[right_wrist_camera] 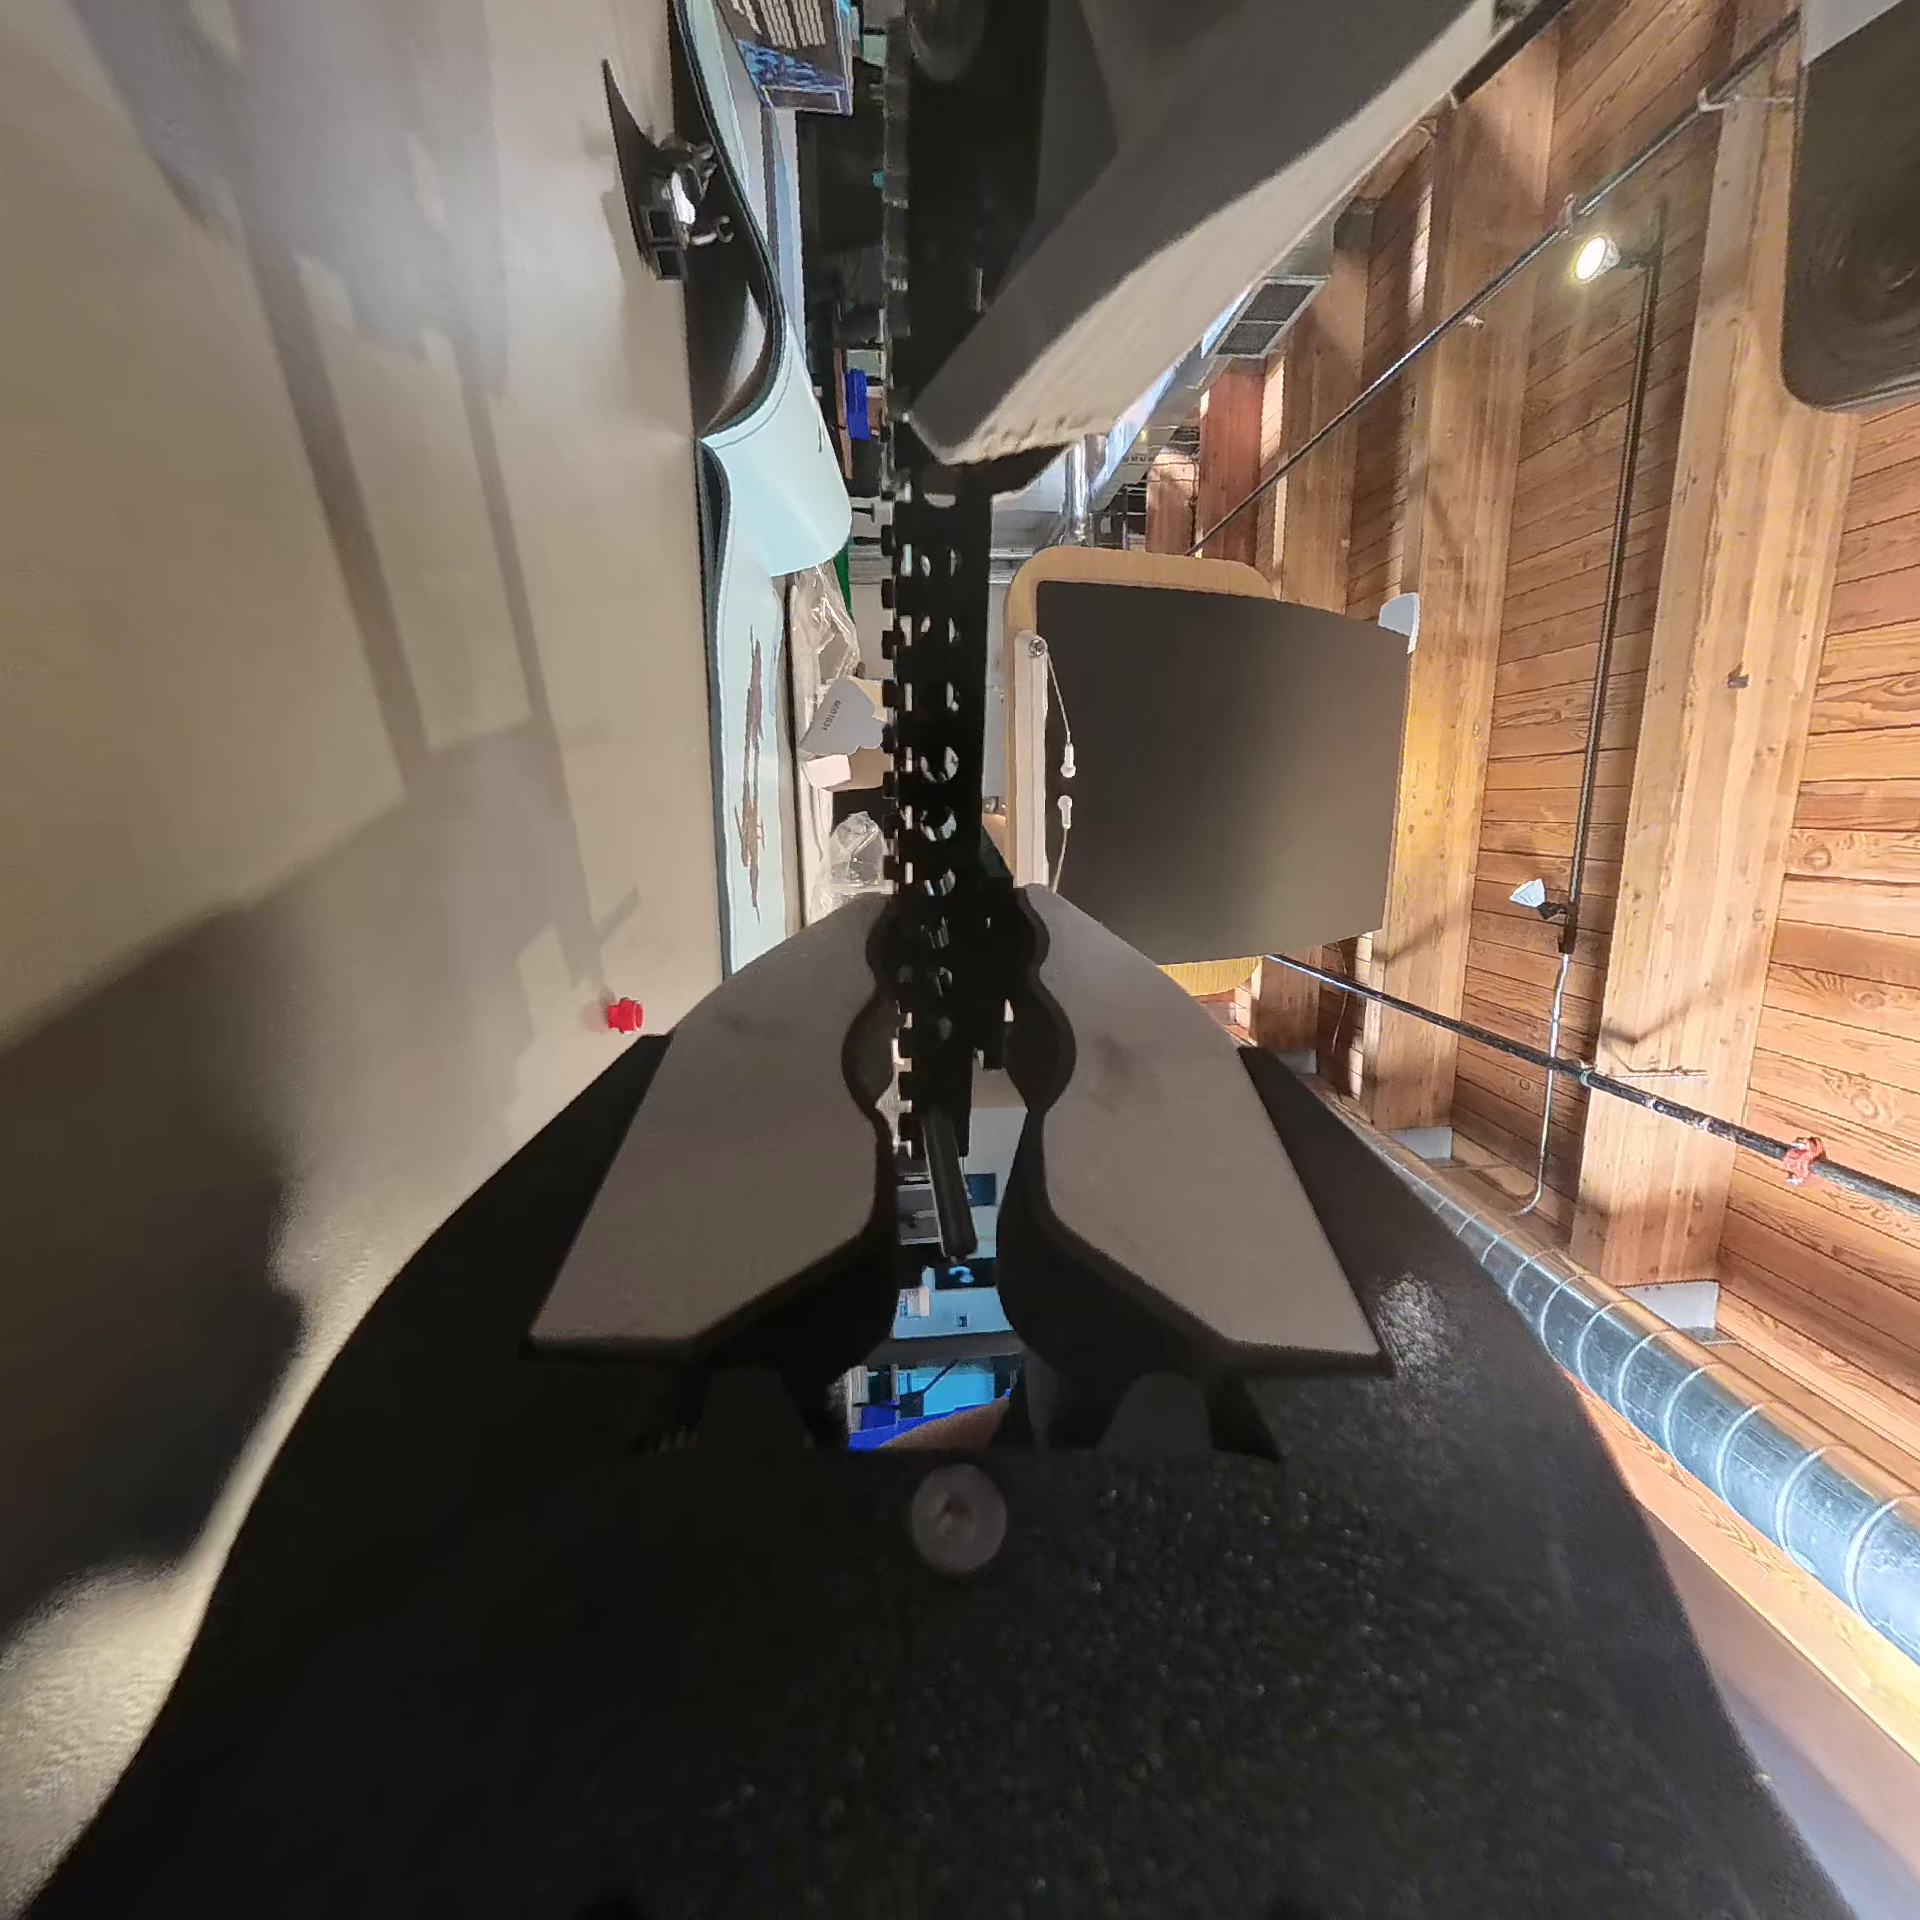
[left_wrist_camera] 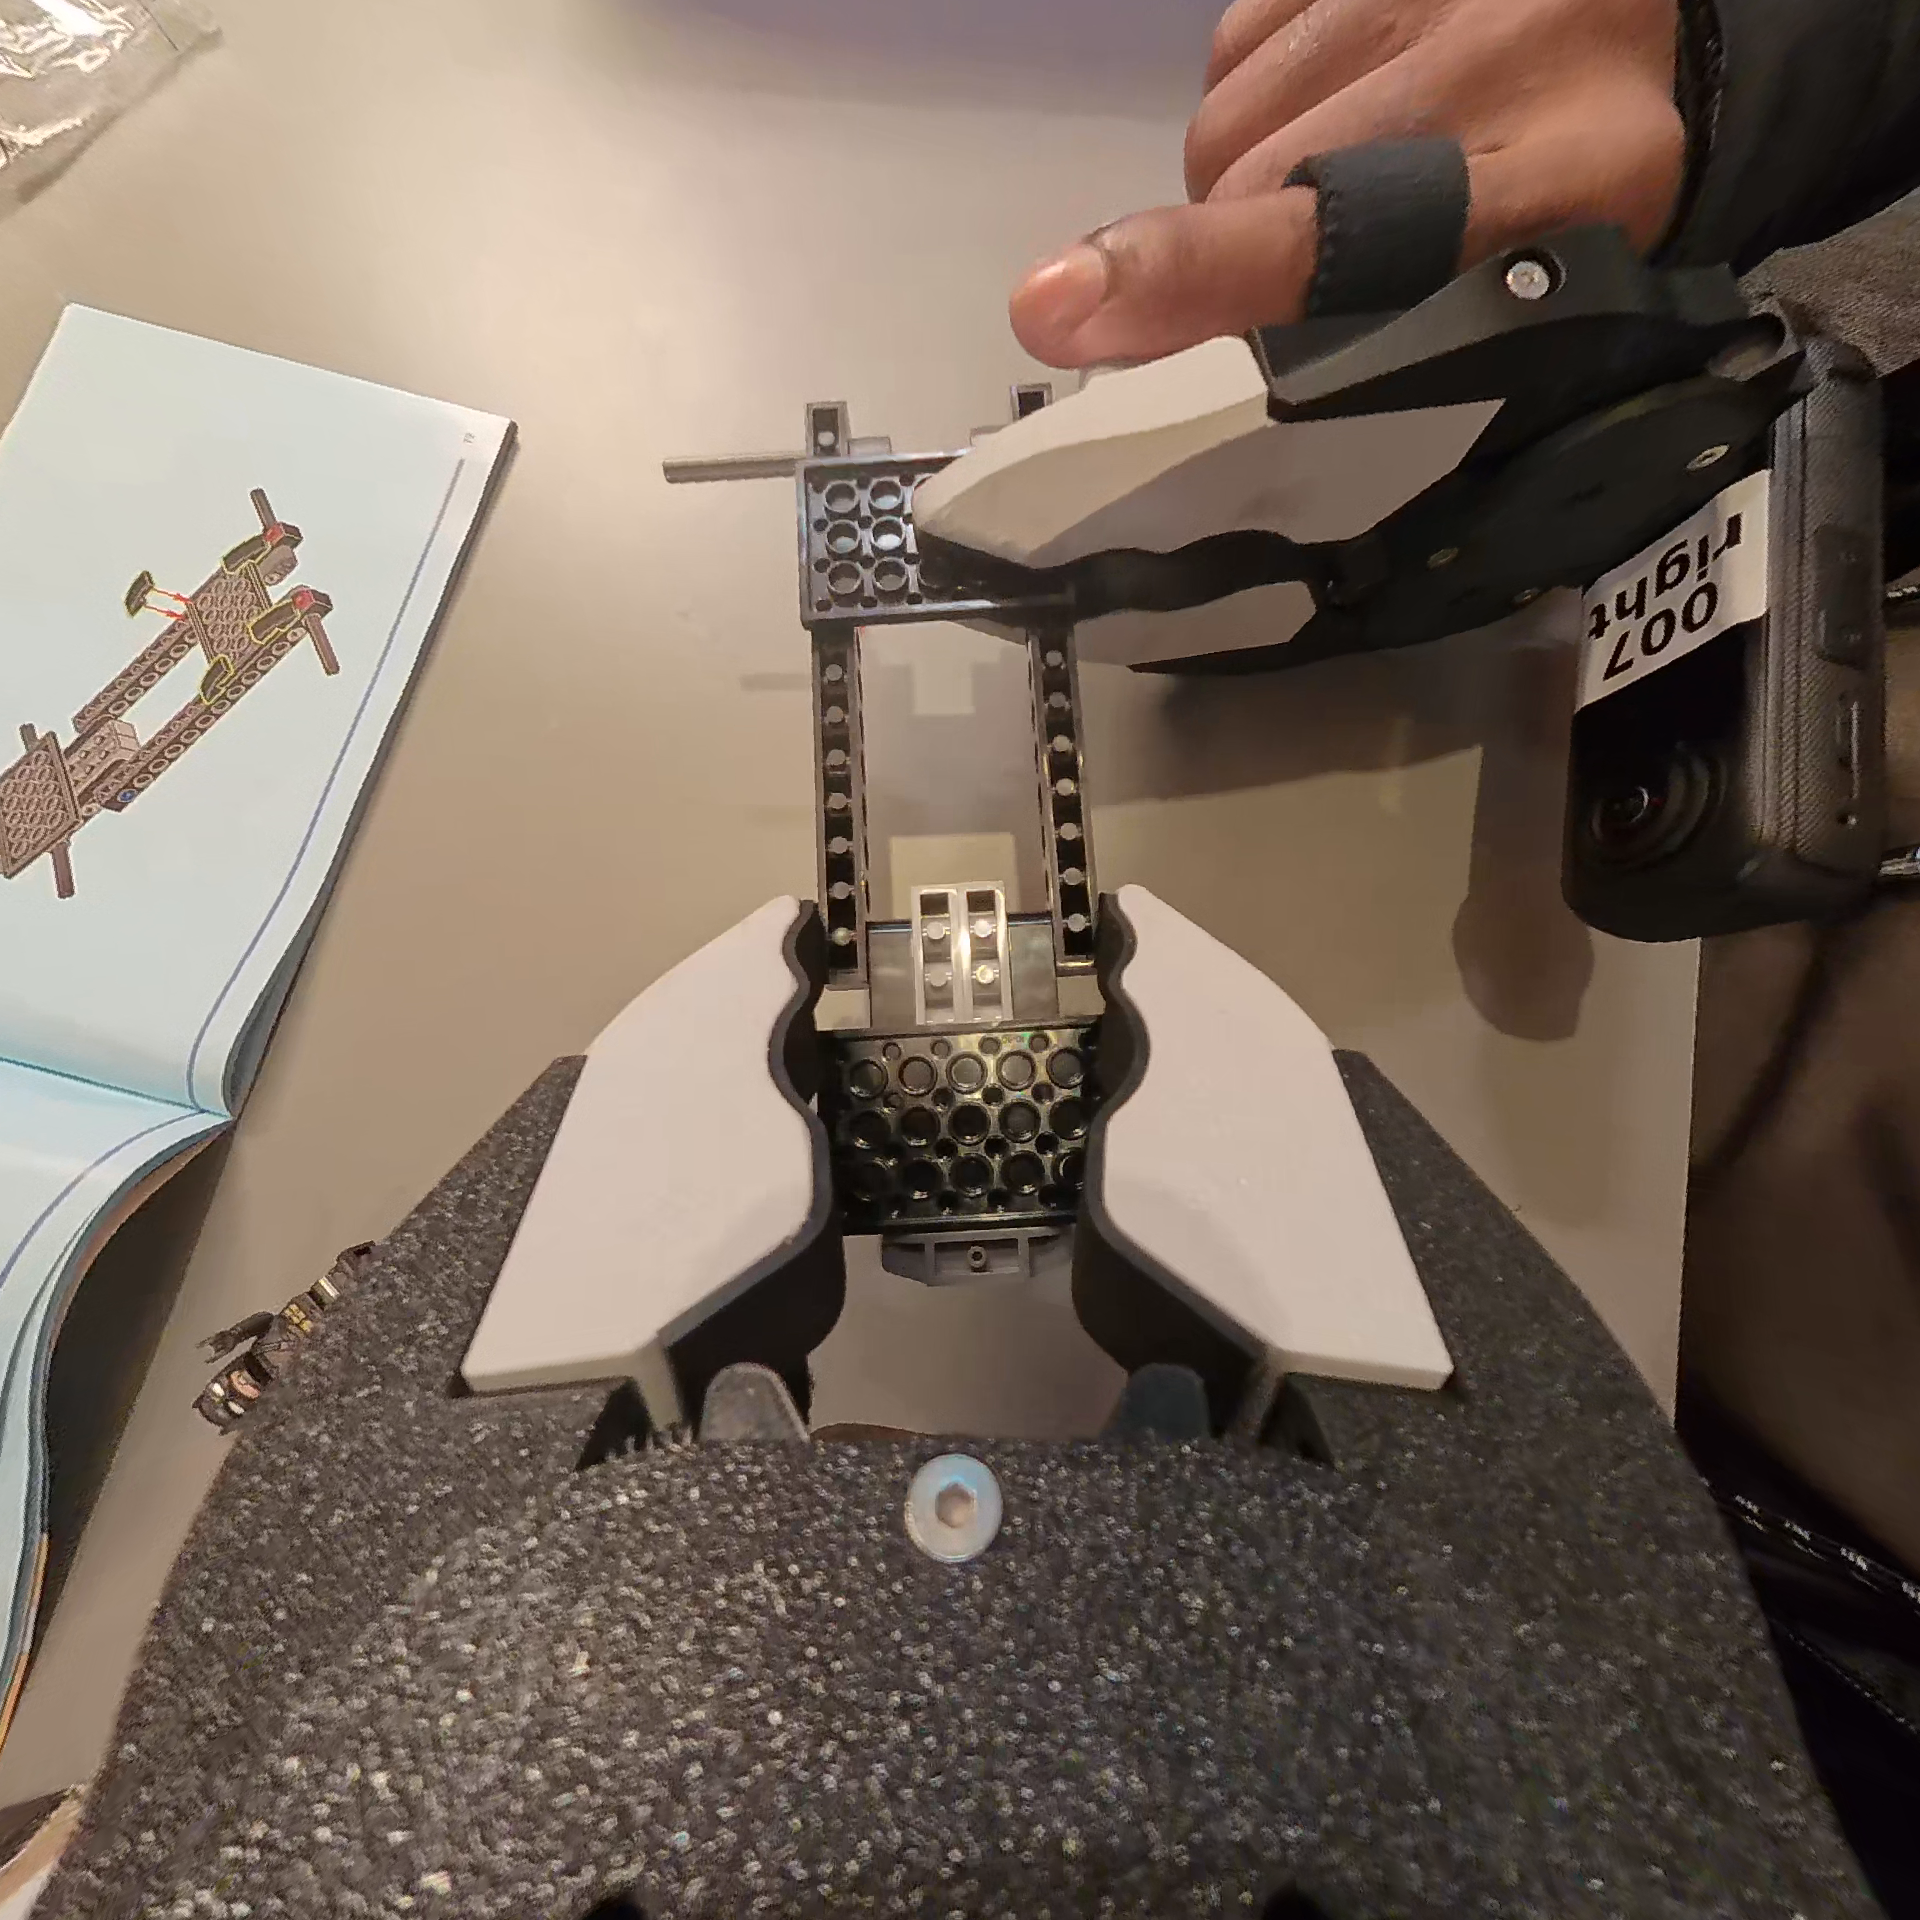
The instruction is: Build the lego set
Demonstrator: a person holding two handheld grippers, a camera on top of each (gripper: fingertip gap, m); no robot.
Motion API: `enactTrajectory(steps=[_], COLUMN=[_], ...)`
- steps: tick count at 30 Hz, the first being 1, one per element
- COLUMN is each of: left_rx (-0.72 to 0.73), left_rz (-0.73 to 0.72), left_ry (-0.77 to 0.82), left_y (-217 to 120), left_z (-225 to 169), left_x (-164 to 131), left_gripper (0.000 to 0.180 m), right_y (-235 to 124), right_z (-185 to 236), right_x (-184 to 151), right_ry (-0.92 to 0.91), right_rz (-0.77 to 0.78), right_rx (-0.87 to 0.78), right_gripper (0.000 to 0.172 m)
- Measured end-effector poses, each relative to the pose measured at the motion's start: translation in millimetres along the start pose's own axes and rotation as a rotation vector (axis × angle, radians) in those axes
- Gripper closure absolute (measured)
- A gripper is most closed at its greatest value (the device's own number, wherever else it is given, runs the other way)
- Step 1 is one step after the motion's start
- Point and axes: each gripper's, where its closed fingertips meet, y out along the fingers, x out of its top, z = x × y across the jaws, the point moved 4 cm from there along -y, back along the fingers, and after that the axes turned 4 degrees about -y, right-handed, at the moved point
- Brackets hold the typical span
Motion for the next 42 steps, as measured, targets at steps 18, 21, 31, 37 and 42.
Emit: enactTrajectory(steps=[18,21,31,37,42], left_rx=[0.002,0.001,-0.001,-0.006,-0.011], left_rz=[0.0,-0.002,-0.006,-0.005,-0.003], left_ry=[0.029,0.033,0.039,0.042,0.037], left_y=[-1.6,-1.7,-1.7,-1.8,-0.9], left_z=[-2.9,-3.1,-4.3,-5.3,-5.5], left_x=[0.5,0.8,0.7,0.2,-0.9], left_gripper=[0.13,0.13,0.13,0.129,0.129], right_y=[-4.9,-5.6,-7.2,-8.8,-9.5], right_z=[-2.8,-3.7,-4.0,-5.5,-5.8], right_x=[-0.6,-0.9,-1.4,-1.4,-1.4], right_ry=[-0.023,-0.023,-0.022,-0.026,-0.038], right_rz=[-0.005,-0.007,-0.017,-0.029,-0.031], right_rx=[-0.018,-0.022,0.012,0.014,0.014], right_gripper=[0.155,0.155,0.156,0.156,0.156])
